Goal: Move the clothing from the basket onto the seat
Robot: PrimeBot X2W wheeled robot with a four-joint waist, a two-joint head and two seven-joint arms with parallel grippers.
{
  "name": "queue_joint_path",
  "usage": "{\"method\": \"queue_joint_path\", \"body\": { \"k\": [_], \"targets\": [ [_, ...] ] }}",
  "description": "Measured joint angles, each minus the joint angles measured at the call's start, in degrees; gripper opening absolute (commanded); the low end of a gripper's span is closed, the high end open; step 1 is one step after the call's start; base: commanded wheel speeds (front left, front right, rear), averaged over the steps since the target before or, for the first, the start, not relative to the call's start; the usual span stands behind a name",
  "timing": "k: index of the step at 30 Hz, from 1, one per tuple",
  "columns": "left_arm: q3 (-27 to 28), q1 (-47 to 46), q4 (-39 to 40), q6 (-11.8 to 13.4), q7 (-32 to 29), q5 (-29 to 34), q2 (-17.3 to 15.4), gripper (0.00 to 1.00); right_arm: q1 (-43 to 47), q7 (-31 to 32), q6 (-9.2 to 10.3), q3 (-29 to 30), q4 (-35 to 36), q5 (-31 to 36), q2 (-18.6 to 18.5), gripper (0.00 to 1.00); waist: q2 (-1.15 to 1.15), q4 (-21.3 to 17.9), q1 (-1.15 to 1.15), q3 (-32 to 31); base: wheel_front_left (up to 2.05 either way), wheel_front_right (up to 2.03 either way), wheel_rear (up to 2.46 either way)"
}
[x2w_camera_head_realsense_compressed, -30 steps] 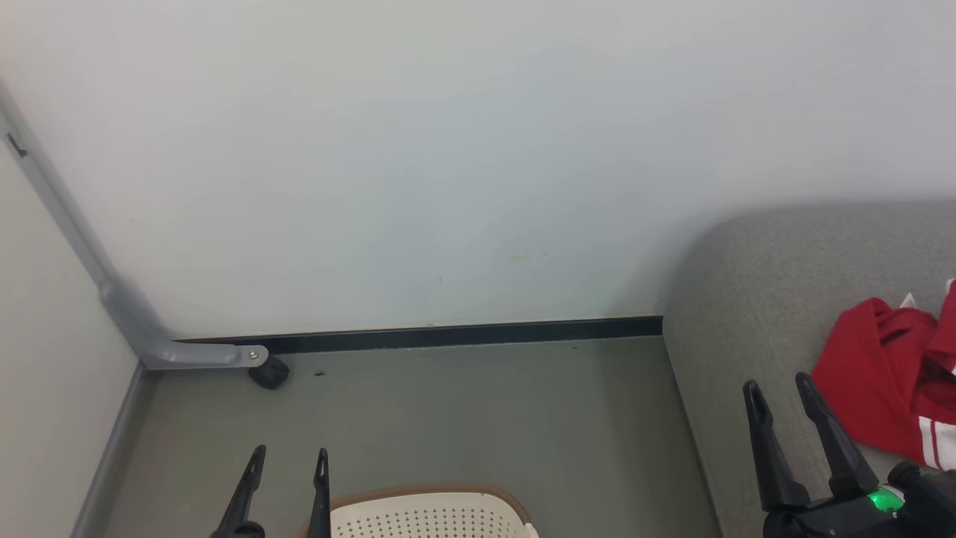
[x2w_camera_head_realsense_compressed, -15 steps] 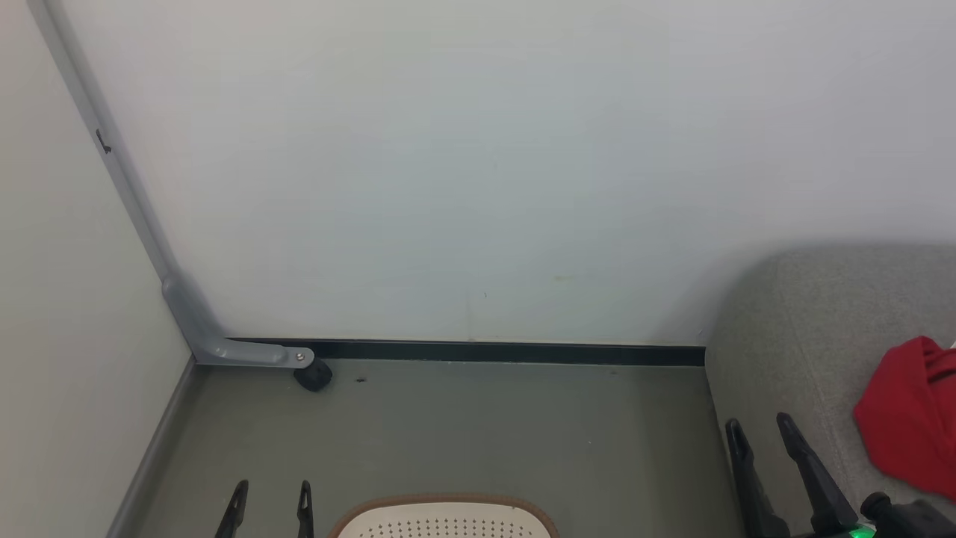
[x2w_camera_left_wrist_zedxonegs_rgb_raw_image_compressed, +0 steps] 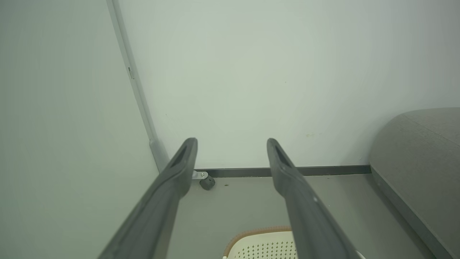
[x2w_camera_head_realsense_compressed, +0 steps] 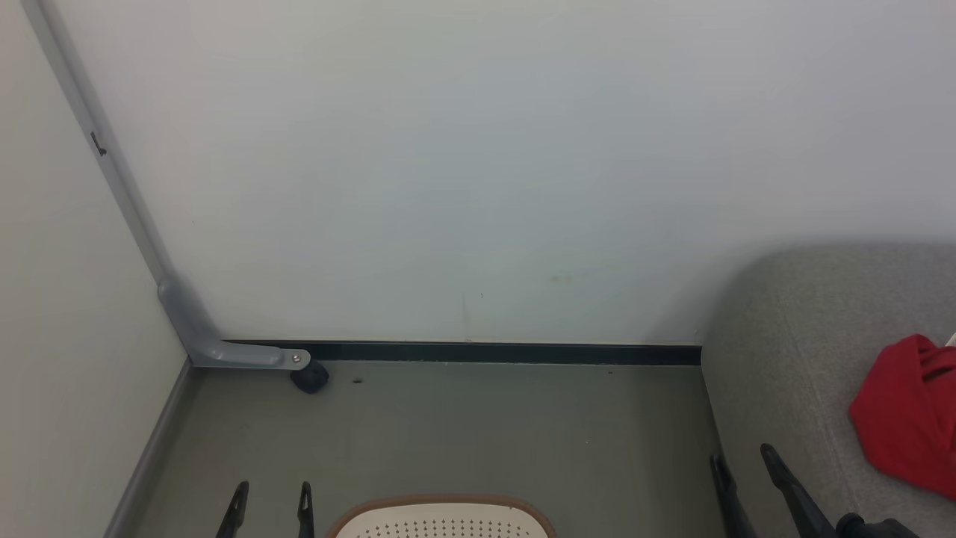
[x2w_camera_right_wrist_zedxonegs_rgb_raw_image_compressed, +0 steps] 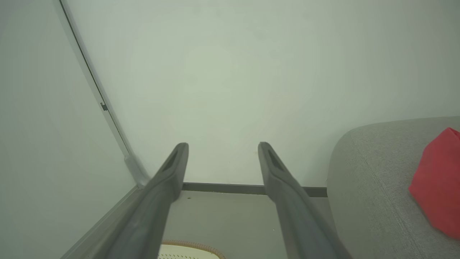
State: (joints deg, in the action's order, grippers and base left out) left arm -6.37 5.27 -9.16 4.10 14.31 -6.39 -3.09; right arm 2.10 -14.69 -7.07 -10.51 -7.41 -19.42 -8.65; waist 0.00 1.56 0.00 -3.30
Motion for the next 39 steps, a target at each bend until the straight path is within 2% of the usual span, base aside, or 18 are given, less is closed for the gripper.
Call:
{"method": "queue_joint_path", "body": {
  "k": [22, 39],
  "targets": [
    [0.6, 0.1, -1.1, -0.2, 0.0, 0.1, 0.0, 1.00, 0.0, 0.0, 0.00, -0.7, -1.5, 1.2, 0.0, 1.00, 0.00, -1.3, 0.00, 0.2, 0.00, 0.00, 0.00],
    [1.9, 1.2, 0.2, -3.2, 0.0, -2.4, 0.0, 1.00, -0.1, 0.0, 0.00, -0.5, -1.8, 1.2, 0.0, 1.00, 0.00, -1.5, 0.00, 0.4, 0.00, 0.00, 0.00]
  ]
}}
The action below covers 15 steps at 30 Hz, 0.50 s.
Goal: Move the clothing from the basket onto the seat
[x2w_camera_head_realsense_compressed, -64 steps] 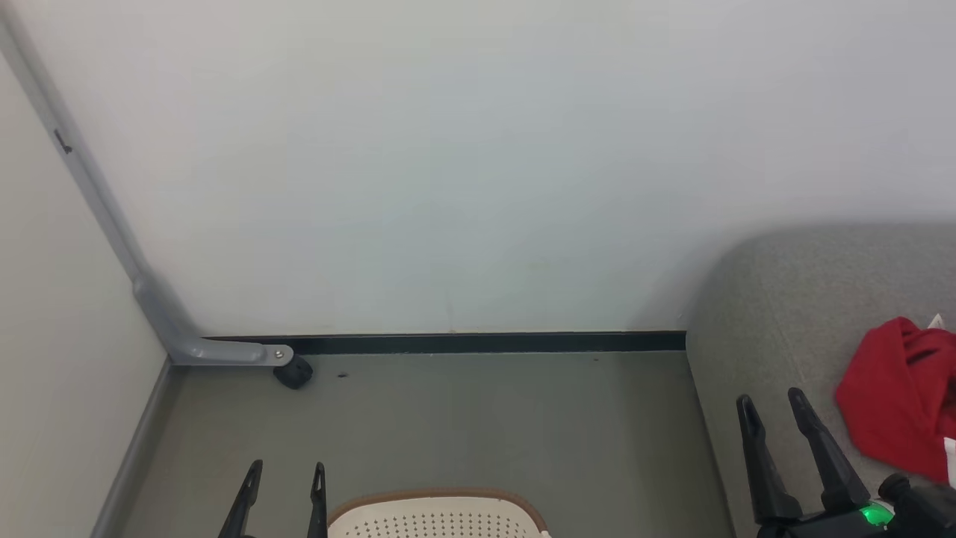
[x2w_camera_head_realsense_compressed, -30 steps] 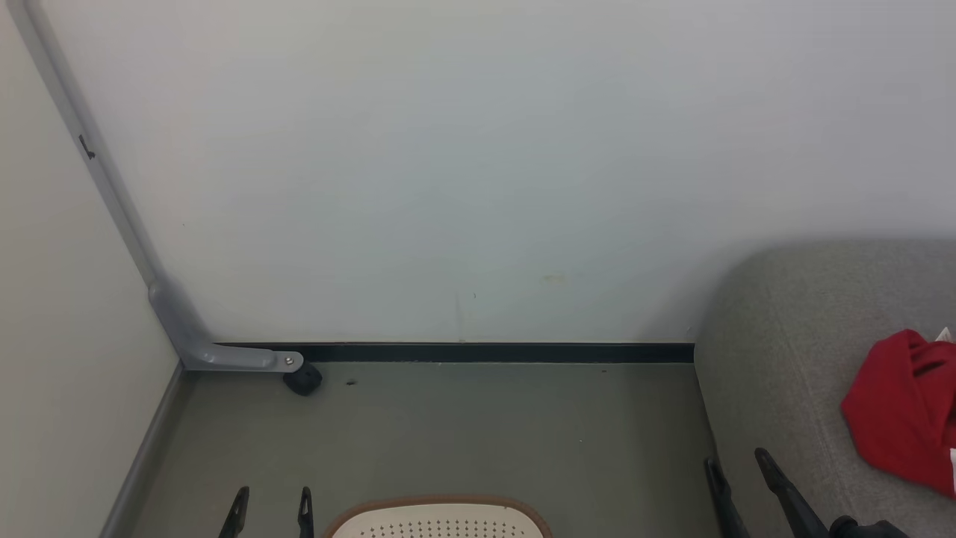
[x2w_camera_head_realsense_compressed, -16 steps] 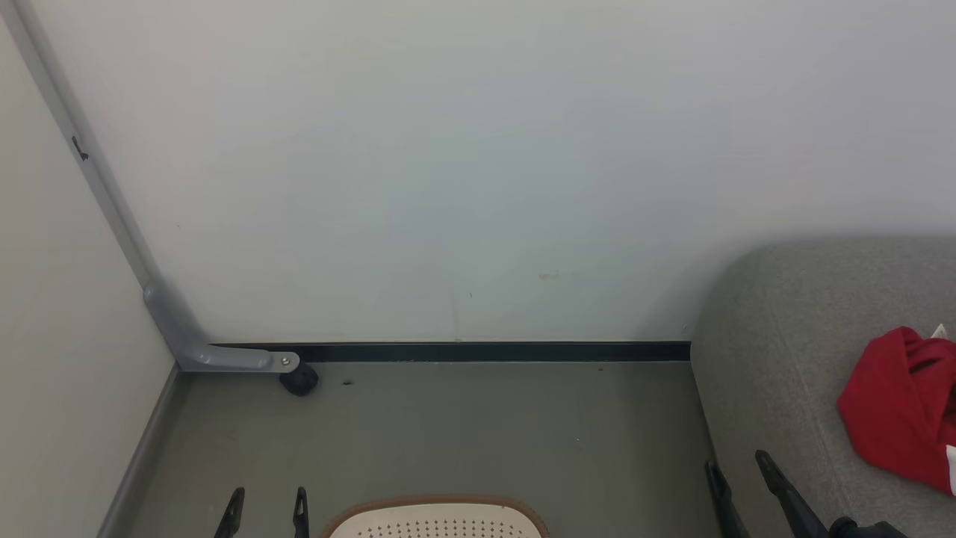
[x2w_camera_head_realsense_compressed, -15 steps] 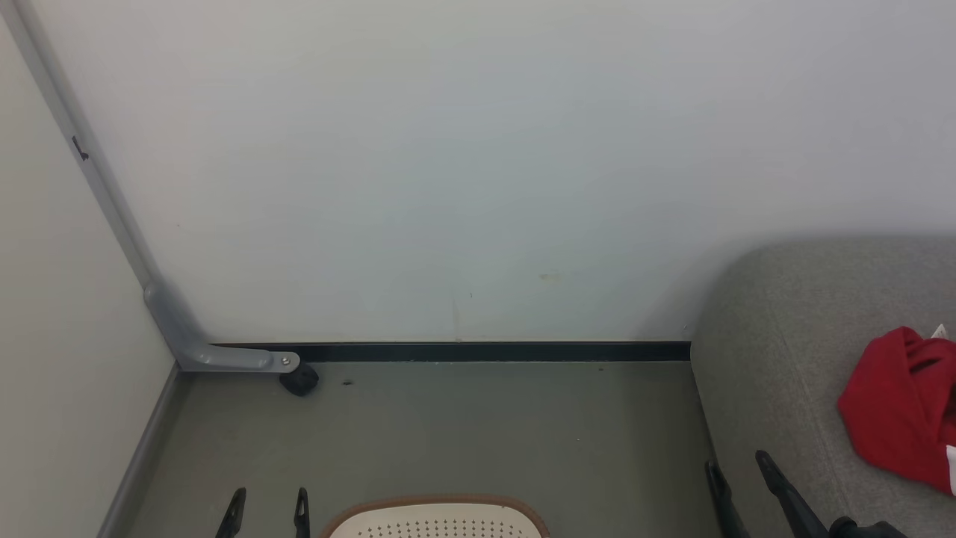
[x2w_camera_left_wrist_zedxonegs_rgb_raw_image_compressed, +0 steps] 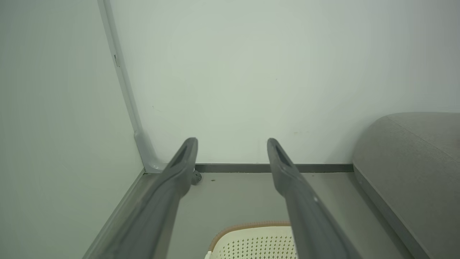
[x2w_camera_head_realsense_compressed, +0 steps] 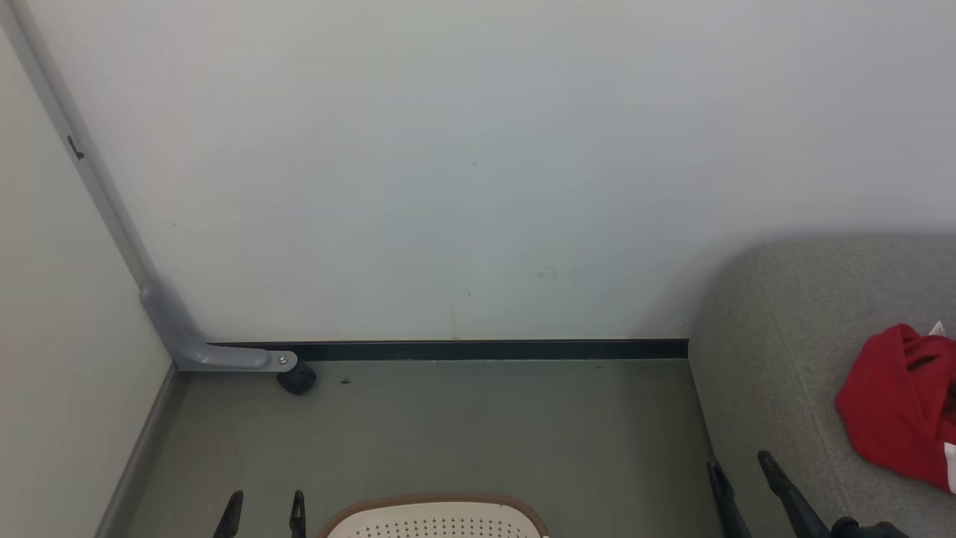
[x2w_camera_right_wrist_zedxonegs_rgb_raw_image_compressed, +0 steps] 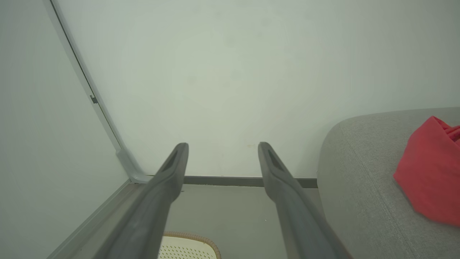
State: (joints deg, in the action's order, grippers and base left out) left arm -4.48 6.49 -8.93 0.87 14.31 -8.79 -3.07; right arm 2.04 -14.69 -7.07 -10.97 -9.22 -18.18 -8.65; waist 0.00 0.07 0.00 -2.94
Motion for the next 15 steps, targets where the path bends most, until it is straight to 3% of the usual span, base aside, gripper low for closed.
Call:
{"method": "queue_joint_path", "body": {
  "k": [15],
  "targets": [
    [-0.1, 0.0, 0.6, -1.5, 0.0, -1.8, 0.0, 1.00, 0.0, 0.0, 0.00, 0.3, -0.2, 0.1, 0.0, 1.00, 0.00, -0.3, 0.00, 0.2, 0.00, 0.00, 0.00]
  ]
}}
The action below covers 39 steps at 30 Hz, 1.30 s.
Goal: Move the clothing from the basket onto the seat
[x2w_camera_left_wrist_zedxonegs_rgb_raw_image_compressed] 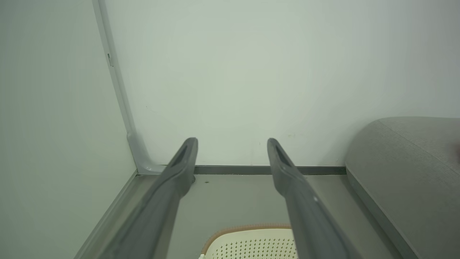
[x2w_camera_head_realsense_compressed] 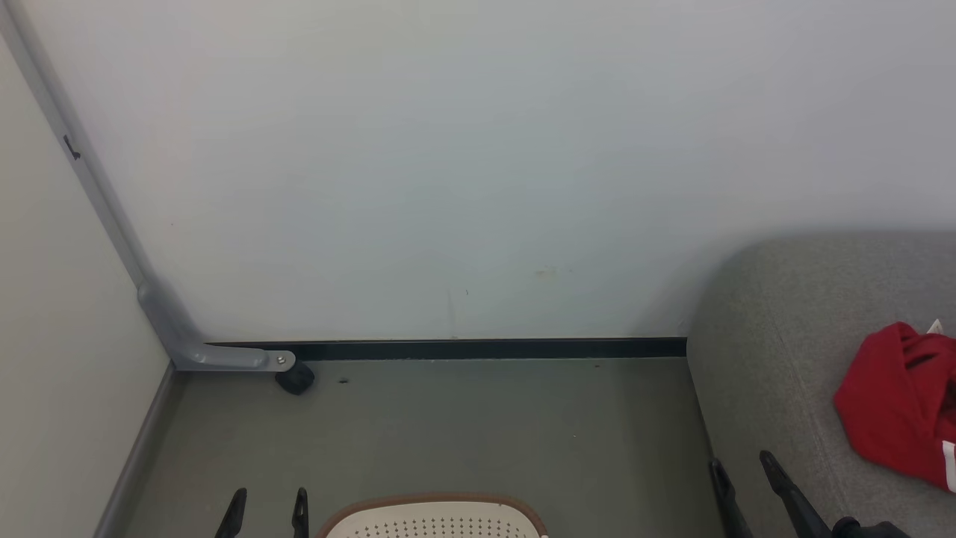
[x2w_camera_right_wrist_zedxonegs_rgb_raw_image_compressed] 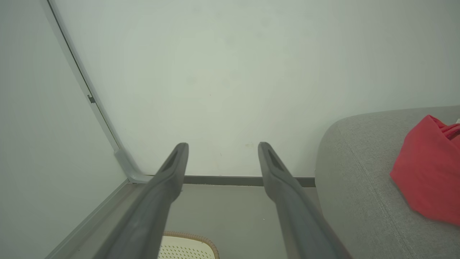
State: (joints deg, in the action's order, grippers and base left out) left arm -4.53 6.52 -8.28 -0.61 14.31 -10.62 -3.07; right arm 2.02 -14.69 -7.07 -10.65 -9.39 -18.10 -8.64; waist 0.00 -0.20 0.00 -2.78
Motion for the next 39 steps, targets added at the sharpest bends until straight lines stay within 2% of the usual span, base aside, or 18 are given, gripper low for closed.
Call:
{"method": "queue_joint_path", "body": {
  "k": [9, 10, 19, 39],
  "targets": [
    [0.0, 0.0, 0.0, -0.9, 0.0, -0.6, 0.0, 1.00, -0.3, 0.0, 0.00, 0.0, -0.1, 0.0, 0.0, 1.00, 0.00, 0.1, 0.00, -0.1, 0.00, 0.00, 0.00],
    [0.0, 0.0, 0.0, -1.0, 0.0, -0.6, 0.0, 0.00, -0.3, 0.0, 0.00, -0.1, -0.2, 0.0, 0.0, 0.00, 0.00, 0.1, 0.00, -0.1, 0.00, 0.00, 0.00],
    [0.0, 1.1, -3.0, -1.0, -0.5, -1.7, 0.0, 0.00, 1.8, 0.7, 0.01, 0.2, -3.1, -1.5, 1.1, 0.00, 0.00, 0.1, 0.00, 0.1, 0.00, 0.00, 0.00],
    [2.0, -0.6, -4.4, -2.0, -5.2, -19.6, 0.0, 0.00, 0.7, 5.6, 0.01, 4.3, -4.1, -17.6, 2.2, 0.00, 0.00, 0.1, 0.00, 0.7, 0.00, 0.00, 0.00]
  ]
}}
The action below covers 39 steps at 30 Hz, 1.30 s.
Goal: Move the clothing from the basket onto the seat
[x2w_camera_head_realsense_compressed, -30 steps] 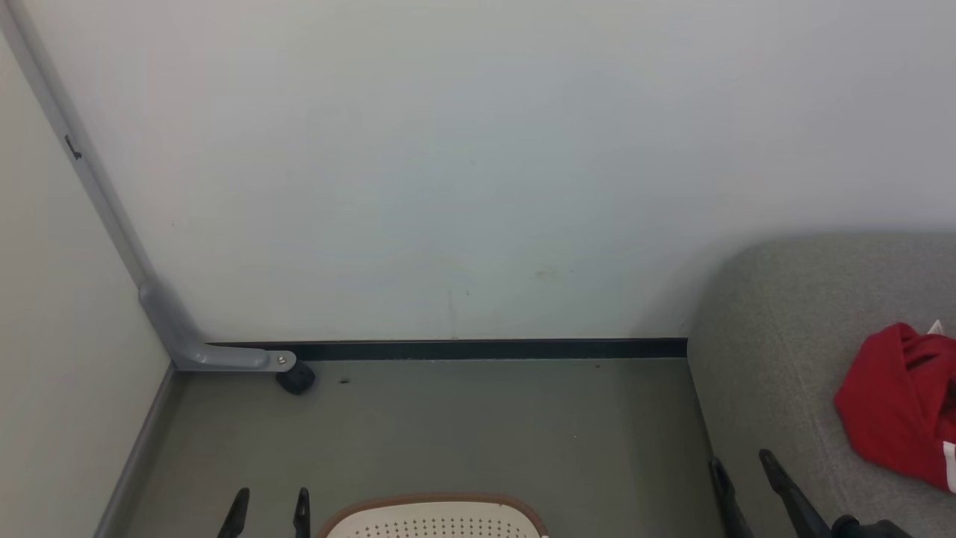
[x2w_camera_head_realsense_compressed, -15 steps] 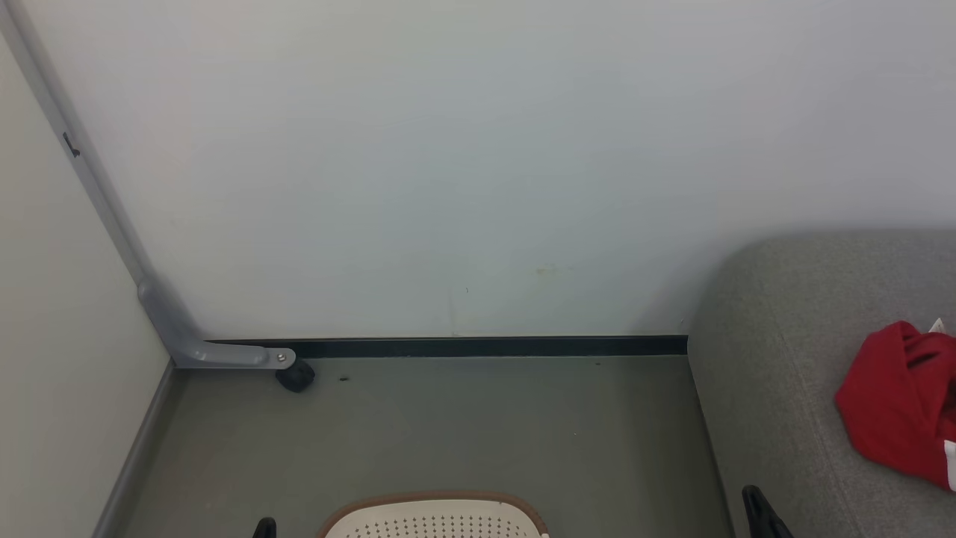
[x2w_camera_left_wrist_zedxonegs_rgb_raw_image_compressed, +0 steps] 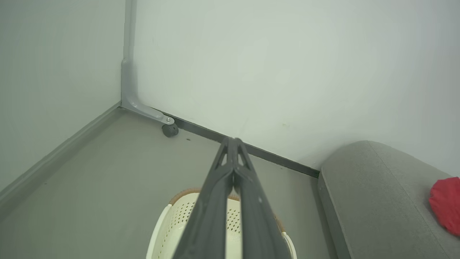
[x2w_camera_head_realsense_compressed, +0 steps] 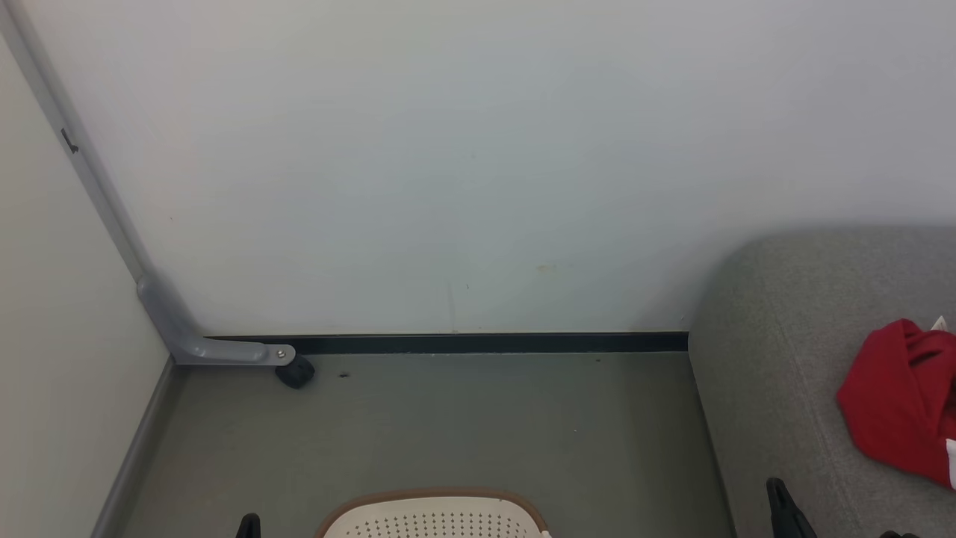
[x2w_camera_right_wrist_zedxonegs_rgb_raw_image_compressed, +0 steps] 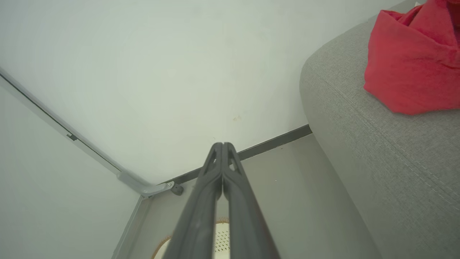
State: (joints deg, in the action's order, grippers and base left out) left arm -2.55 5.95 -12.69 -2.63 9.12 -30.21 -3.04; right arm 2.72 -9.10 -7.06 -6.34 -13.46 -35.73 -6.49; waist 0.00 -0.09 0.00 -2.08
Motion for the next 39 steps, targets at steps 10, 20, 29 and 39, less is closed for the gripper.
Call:
{"method": "queue_joint_path", "body": {
  "k": [10, 20, 29, 39],
  "targets": [
    [0.9, -1.3, -0.6, -0.7, -2.1, -8.7, 0.1, 0.00, -1.2, 2.1, 0.00, 2.0, -0.5, -7.6, 0.5, 0.00, 0.00, 0.0, 0.00, 0.3, 0.00, 0.00, 0.00],
    [2.1, -2.4, -1.3, -1.2, -4.5, -16.9, 0.2, 0.00, -2.3, 4.4, 0.00, 3.9, -1.0, -15.2, 1.0, 0.00, 0.00, 0.0, 0.00, 0.6, 0.00, 0.00, 0.00],
    [2.9, -3.7, -1.7, -1.5, -6.3, -24.2, 0.3, 0.00, -2.6, 6.1, 0.00, 5.7, -1.5, -22.0, 1.7, 0.00, 0.00, 0.0, 0.00, 0.9, 0.00, 0.00, 0.00],
    [3.9, -4.8, -2.2, -2.0, -8.2, -31.5, 0.4, 0.00, -3.6, 8.1, 0.00, 7.4, -1.8, -28.7, 2.0, 0.00, 0.00, 0.1, 0.00, 1.1, 0.00, 0.00, 0.00]
  ]
}}
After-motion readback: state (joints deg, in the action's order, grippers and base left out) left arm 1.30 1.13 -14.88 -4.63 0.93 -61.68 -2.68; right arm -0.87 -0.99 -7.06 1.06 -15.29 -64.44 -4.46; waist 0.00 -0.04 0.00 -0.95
